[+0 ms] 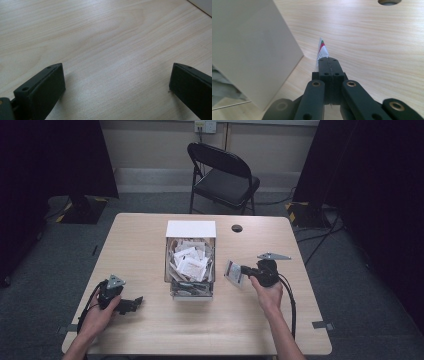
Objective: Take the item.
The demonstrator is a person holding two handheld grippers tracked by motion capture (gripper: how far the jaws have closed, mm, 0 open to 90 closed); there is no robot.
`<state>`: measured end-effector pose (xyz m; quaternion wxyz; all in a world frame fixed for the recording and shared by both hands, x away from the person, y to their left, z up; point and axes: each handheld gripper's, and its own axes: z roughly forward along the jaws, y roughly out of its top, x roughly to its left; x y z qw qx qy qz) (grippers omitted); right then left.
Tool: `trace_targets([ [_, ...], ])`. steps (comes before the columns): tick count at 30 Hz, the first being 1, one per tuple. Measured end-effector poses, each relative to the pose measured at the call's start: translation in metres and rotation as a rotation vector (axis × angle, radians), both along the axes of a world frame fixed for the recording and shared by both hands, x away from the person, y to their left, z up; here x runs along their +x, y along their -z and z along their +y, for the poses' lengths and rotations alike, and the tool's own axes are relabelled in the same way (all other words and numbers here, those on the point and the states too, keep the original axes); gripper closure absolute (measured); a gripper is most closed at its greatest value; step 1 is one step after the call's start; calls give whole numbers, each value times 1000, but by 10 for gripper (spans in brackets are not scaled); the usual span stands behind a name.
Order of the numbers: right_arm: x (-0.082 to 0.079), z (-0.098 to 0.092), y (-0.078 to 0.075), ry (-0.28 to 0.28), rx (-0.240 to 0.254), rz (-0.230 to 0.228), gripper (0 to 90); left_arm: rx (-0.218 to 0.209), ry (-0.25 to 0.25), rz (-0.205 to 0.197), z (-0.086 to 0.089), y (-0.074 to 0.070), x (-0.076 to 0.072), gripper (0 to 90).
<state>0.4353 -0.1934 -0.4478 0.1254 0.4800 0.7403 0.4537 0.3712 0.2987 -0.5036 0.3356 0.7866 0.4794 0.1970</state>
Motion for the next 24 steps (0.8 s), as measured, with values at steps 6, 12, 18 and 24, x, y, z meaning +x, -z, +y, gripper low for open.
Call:
trace_targets([
  [6,6,-1,6,21,-37,13,900,0,0,0,0,0,0,0],
  [12,9,-3,11,32,-83,24,900,0,0,0,0,0,0,0],
  [18,13,-2,15,37,-99,30,900,0,1,0,0,0,0,0],
  [24,18,0,22,51,-107,50,900,0,0,0,0,0,0,0],
])
